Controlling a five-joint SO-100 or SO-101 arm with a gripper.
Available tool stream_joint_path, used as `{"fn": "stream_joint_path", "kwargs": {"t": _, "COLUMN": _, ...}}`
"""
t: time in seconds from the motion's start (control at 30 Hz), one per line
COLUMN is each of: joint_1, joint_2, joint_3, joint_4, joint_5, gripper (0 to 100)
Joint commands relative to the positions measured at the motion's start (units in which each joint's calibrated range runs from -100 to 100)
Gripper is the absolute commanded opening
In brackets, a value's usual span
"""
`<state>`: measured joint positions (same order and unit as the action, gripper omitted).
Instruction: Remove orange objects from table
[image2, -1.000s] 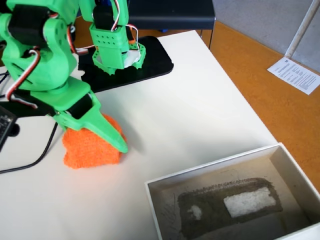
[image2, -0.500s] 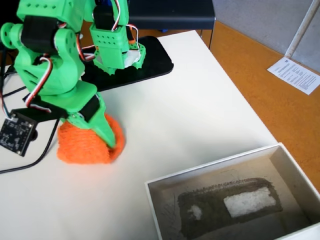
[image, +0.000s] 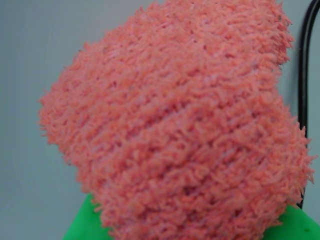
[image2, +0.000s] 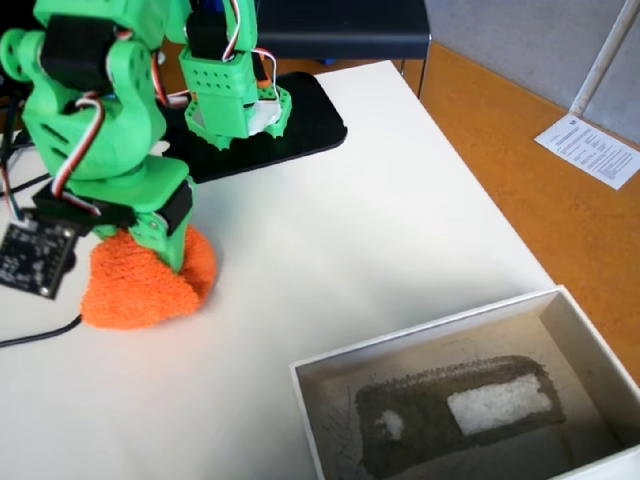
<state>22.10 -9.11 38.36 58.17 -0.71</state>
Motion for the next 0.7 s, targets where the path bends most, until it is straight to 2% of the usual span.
{"fn": "stream_joint_path", "kwargs": {"t": 0.0, "joint_1": -2.8, "joint_2": -8.6, "joint_3": -4.1, "joint_4": -1.0, "joint_5": 0.3, "gripper": 0}}
{"fn": "stream_joint_path", "kwargs": {"t": 0.3, "joint_1": -10.0, "joint_2": -14.0, "joint_3": -19.4, "joint_4": -0.2, "joint_5": -0.2, "gripper": 0}}
{"fn": "stream_joint_path", "kwargs": {"t": 0.67, "joint_1": -25.4, "joint_2": 2.4, "joint_3": -57.2, "joint_4": -0.2, "joint_5": -1.9, "gripper": 0}}
